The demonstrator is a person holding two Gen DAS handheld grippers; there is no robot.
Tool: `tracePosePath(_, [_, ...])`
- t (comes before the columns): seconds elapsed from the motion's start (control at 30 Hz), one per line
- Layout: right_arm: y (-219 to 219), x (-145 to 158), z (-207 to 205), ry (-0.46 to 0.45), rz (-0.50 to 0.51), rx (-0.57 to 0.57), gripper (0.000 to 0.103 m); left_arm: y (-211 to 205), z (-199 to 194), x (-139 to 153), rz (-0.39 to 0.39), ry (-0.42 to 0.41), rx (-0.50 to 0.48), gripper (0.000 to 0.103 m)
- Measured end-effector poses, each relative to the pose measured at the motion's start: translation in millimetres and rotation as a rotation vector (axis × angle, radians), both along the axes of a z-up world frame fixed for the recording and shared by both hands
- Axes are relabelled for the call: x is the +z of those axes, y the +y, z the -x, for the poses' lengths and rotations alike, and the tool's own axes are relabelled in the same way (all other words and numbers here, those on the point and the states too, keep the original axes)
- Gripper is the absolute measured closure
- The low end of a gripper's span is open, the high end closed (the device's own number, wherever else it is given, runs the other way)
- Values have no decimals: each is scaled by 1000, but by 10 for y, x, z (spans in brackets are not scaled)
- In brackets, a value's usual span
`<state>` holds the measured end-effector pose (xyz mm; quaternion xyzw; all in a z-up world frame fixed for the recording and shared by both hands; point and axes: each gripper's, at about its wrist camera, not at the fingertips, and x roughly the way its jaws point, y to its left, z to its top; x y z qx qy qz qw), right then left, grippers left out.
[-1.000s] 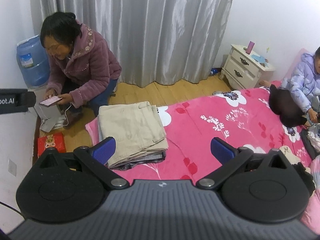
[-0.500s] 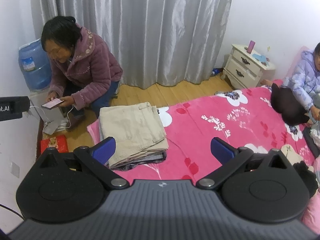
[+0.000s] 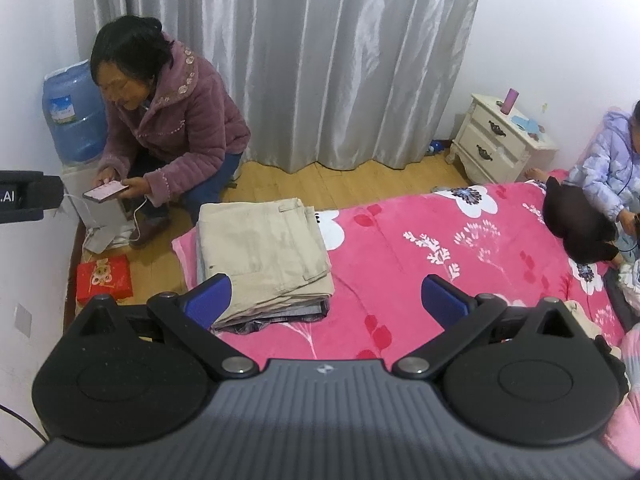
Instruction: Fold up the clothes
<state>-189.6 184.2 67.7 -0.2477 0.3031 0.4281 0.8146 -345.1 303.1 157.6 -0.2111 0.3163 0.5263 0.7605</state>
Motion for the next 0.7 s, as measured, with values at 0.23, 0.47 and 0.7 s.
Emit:
tracePosePath(0.23, [99, -45, -13, 27, 28, 17, 1, 5, -107, 30, 2, 18, -7, 0])
tracePosePath(0.47, [177, -104, 118, 58, 44, 40, 1, 47, -61, -63, 32, 41, 15, 0])
tracePosePath(0.7, [262, -130, 214, 56, 66, 69, 1, 136, 108, -132, 60, 20, 49, 1])
